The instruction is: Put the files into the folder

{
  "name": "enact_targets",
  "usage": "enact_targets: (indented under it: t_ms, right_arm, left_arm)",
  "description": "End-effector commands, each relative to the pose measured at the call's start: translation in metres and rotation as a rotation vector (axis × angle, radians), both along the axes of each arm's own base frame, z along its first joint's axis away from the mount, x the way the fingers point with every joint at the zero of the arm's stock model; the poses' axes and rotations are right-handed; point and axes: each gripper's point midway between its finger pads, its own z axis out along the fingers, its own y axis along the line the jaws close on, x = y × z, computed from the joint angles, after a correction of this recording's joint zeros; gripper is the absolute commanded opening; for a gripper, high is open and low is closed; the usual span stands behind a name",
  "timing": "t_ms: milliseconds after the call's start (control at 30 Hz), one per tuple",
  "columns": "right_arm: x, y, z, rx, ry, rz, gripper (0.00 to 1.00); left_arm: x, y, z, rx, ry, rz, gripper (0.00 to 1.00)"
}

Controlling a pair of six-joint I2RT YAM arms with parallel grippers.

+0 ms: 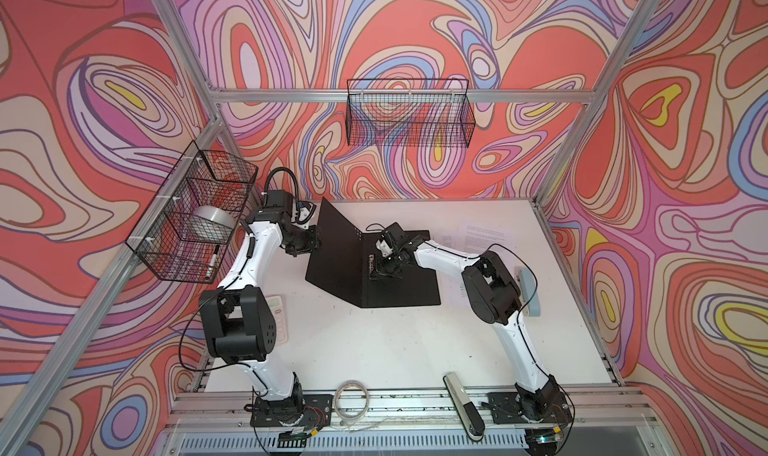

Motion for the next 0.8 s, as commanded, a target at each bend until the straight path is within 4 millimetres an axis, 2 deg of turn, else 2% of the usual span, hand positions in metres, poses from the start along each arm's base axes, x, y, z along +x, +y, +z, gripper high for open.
enact_targets:
  t_ms: [0, 267, 633, 767]
  right_arm:
    - [-0.01, -0.047, -0.071, -0.238, 0.085, -0.036, 0.0]
    - [-0.015, -0.054, -0.085, -0.271, 0.107, -0.029, 0.0]
    - [-0.006, -0.048, -0.051, -0.234, 0.05, -0.034, 0.0]
    - [-0.003, -0.048, -0.045, -0.239, 0.037, -0.028, 0.0]
  left_arm:
    - [0.0, 0.01, 0.003, 0.042, -0.001, -0.007, 0.0]
    - [-0.001, 0.01, 0.004, 0.046, -0.002, -0.008, 0.0]
    - [-0.001, 0.01, 0.004, 0.044, -0.003, -0.006, 0.0]
    - [-0.002, 0.01, 0.005, 0.047, -0.004, -0.007, 0.0]
